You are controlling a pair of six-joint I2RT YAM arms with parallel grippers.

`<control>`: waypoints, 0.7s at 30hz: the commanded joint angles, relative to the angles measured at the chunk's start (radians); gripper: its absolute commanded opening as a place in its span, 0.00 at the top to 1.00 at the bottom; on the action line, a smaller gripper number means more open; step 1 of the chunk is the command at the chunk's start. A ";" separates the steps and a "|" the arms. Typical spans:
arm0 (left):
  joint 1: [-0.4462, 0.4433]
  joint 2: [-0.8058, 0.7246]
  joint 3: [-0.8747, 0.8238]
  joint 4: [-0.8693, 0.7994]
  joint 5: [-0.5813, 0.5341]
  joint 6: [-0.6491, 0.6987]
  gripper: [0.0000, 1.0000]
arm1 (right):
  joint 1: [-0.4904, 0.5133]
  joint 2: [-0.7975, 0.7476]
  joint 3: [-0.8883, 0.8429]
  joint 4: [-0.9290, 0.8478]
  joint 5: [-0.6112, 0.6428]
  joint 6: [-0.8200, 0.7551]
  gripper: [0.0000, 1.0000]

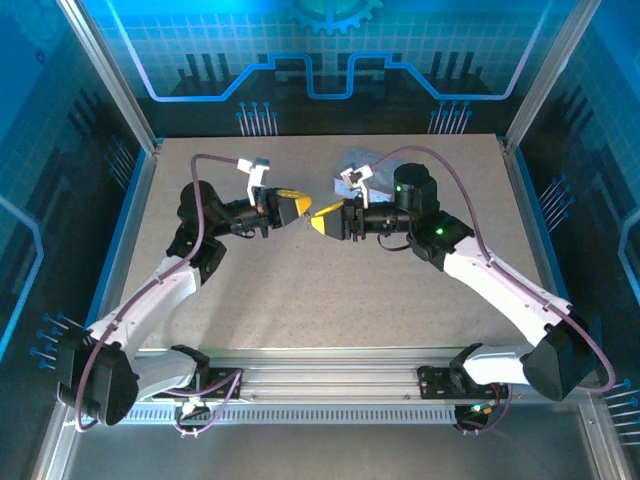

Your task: Unlock a padlock with a key

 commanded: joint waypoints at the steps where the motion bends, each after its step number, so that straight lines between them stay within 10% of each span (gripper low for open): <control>1: -0.009 0.011 0.009 0.049 0.042 -0.019 1.00 | -0.010 0.019 0.026 -0.005 0.004 -0.009 0.67; 8: -0.015 0.023 0.016 0.051 0.042 -0.036 1.00 | 0.004 0.050 0.046 0.020 -0.023 -0.005 0.66; 15: -0.021 0.032 0.018 0.046 0.044 -0.053 1.00 | 0.010 0.068 0.046 0.060 -0.069 -0.010 0.99; 21: -0.023 0.026 0.017 0.031 0.011 -0.072 1.00 | 0.013 0.063 0.024 0.104 -0.076 -0.013 1.00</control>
